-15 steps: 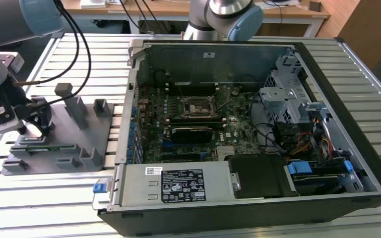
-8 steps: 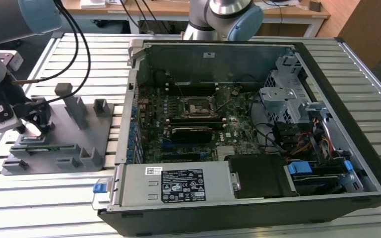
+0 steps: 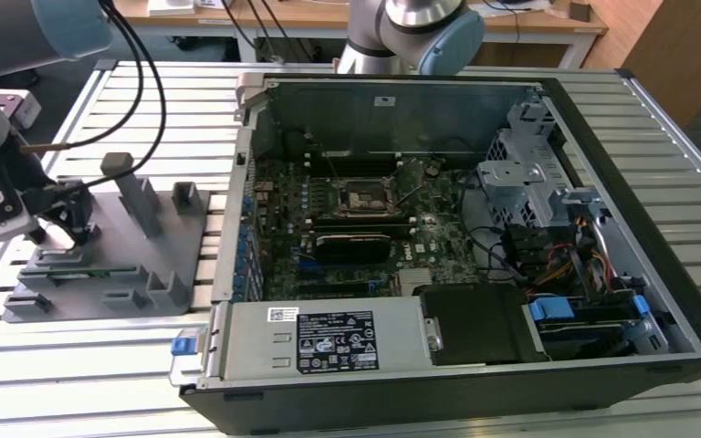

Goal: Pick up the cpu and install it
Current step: 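Pick up the cpu and move it towards the insertion slot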

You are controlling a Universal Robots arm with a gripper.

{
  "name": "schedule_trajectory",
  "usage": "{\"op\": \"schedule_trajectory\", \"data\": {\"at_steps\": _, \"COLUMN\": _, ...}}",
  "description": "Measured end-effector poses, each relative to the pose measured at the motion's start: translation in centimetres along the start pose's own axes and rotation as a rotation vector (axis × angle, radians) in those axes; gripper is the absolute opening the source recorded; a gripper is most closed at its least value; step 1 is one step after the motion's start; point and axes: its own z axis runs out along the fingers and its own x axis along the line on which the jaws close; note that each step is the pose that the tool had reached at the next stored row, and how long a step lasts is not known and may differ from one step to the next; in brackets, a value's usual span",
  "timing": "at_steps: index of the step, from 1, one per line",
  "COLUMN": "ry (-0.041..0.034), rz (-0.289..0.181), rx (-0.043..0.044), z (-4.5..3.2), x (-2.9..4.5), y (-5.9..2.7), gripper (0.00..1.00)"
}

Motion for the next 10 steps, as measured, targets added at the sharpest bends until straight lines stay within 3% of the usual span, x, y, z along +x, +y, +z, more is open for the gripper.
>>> {"op": "schedule_trajectory", "data": {"at_steps": 10, "ry": -0.0003, "rz": 0.000, "rx": 0.0000, "z": -0.61, "x": 0.02, "y": 0.02, "gripper": 0.54}}
